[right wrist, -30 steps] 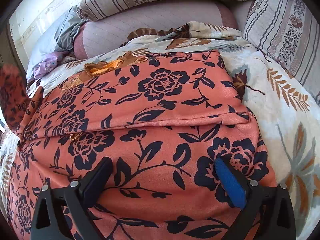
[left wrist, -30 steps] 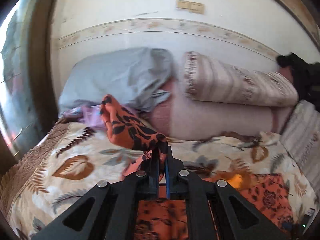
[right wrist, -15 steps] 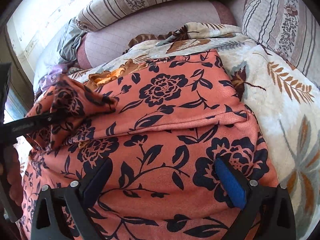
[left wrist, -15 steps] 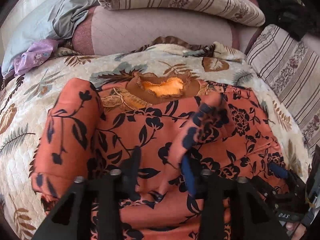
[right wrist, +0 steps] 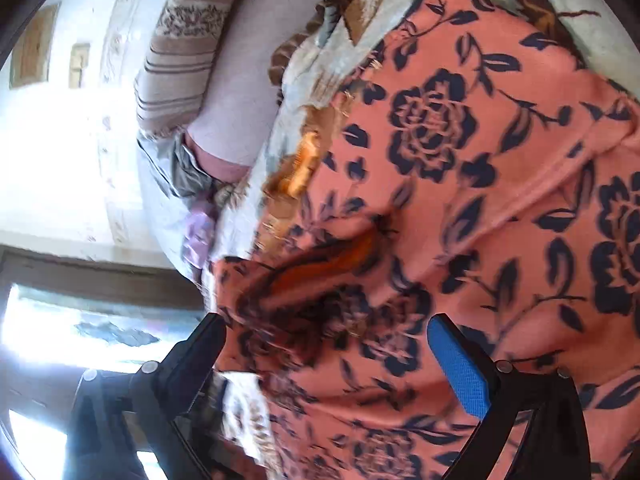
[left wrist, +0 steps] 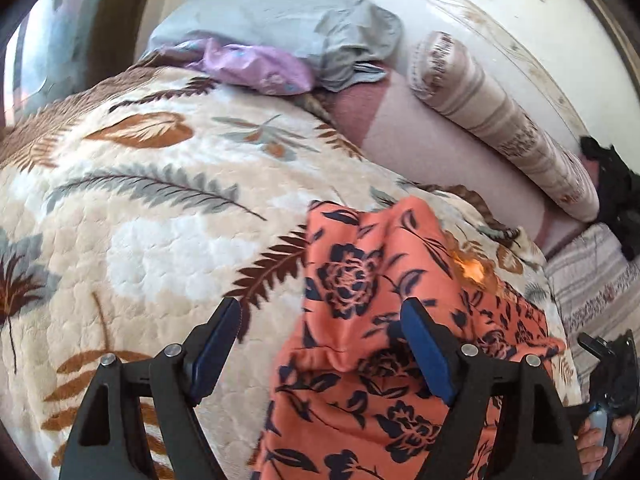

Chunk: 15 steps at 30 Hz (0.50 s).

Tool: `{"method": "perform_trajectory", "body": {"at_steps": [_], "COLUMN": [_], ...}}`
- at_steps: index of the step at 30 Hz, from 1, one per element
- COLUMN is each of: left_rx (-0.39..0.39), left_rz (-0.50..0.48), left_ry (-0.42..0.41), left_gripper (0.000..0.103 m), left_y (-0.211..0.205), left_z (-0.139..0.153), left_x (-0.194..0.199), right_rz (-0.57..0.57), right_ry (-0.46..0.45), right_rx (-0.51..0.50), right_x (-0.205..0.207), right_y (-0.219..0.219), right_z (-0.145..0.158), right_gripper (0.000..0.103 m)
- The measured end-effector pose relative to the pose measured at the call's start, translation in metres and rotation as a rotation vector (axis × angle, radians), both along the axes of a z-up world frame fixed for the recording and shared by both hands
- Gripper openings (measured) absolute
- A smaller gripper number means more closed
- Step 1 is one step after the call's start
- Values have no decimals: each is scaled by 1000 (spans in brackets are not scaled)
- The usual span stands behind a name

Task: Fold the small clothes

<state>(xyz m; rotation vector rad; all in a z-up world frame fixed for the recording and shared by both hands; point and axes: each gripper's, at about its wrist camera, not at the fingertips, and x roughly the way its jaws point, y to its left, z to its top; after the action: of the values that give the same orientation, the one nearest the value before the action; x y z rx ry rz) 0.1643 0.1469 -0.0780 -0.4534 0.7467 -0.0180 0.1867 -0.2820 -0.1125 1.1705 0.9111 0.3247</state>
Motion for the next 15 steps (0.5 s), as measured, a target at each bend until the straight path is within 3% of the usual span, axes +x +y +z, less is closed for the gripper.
{"method": "perform_trajectory", "body": {"at_steps": [3,6,8,9,10,13,15], "left_rx": [-53,-100,-100,-93,-83,-87,-113], "left_rz": [62,63,46,38,36,54,64], "left_ry": [-24,-20,-12,-10,-9,-13,-11], "left_gripper": [82,82,82,82,82,82,82], "left_y": [15,17,14,13,12,18,23], "left_z": [4,2,0,0,1,3,3], "left_x": [2,4,5,5,4,2,2], "right_rz": [-29,52,67,76,69,120,113], "right_ry": [-23,82,146,175,195,92,-45], "right_rx": [41,23,-53,-110,-183,-509,-731], "right_x": [6,35,53,61,65,67,62], "right_y": [9,28,37,39,41,63,74], "right_z": [13,10,1,-1,3,53,103], "right_gripper": [101,101,78,27,6,6,6]}}
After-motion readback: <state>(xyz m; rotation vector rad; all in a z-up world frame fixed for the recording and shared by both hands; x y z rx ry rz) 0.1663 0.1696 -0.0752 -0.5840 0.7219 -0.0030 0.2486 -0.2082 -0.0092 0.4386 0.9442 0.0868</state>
